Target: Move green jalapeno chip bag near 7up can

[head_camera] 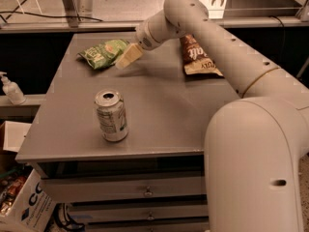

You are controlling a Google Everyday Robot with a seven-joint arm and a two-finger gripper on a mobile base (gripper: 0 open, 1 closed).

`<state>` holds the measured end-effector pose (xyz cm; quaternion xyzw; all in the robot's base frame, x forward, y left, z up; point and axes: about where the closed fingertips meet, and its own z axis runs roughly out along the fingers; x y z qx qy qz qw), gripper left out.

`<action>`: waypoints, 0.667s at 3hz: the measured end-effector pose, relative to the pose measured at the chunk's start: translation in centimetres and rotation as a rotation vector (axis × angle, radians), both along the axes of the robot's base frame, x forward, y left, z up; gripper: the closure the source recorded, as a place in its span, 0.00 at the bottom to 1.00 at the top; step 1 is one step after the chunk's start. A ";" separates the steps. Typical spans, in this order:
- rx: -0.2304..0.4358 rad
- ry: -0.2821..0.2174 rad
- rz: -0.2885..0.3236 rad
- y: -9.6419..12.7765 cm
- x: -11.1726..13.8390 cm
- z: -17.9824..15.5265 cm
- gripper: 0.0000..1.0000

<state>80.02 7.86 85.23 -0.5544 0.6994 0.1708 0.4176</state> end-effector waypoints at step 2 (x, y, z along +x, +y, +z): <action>0.060 0.032 -0.063 1.4 2.9 -1.2 0.41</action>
Offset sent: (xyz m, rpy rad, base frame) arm 0.0437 0.0125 -0.0062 0.1003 0.0349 -0.0979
